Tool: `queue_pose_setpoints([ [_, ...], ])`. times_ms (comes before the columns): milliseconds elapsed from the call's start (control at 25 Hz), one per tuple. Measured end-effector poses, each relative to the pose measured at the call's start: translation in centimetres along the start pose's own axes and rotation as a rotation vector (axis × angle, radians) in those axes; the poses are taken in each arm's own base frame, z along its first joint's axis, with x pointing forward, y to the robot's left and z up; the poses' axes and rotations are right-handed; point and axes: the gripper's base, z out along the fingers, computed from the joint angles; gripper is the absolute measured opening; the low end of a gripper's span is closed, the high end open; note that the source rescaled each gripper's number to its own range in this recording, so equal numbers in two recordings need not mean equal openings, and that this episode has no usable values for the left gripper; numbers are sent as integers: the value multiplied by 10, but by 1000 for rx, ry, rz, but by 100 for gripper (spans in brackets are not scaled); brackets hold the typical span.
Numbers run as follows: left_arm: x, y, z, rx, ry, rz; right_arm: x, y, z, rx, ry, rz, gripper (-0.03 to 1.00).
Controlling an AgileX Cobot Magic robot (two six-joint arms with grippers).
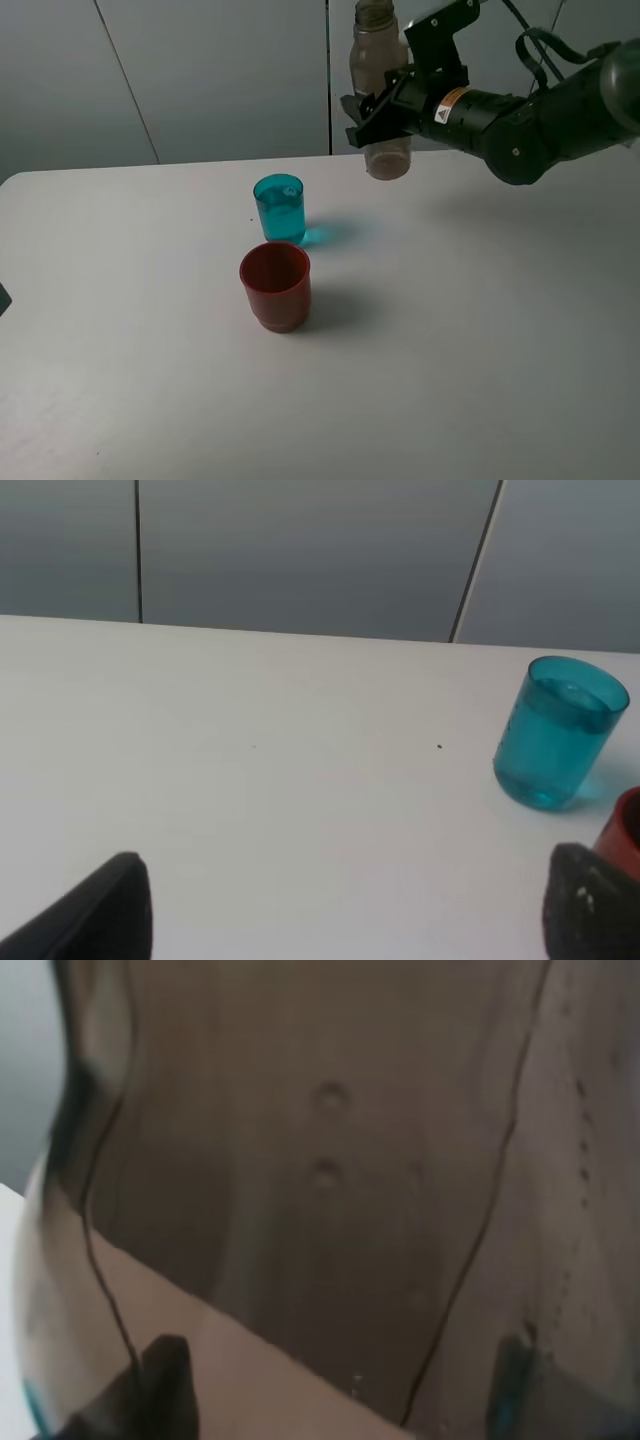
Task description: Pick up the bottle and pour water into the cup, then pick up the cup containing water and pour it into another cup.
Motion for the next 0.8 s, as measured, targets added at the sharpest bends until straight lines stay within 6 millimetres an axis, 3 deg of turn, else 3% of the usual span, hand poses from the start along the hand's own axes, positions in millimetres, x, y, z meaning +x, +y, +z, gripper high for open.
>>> queue_pose_setpoints([
  [200,0,0,0,0,0,0,25,-18,-16,49,39,46,2],
  [400,0,0,0,0,0,-2,35,-34,-17,94,-4,68,2],
  [600,0,0,0,0,0,0,44,-37,-12,121,-129,97,2],
  [800,0,0,0,0,2,0,67,-36,-6,143,-170,144,2],
])
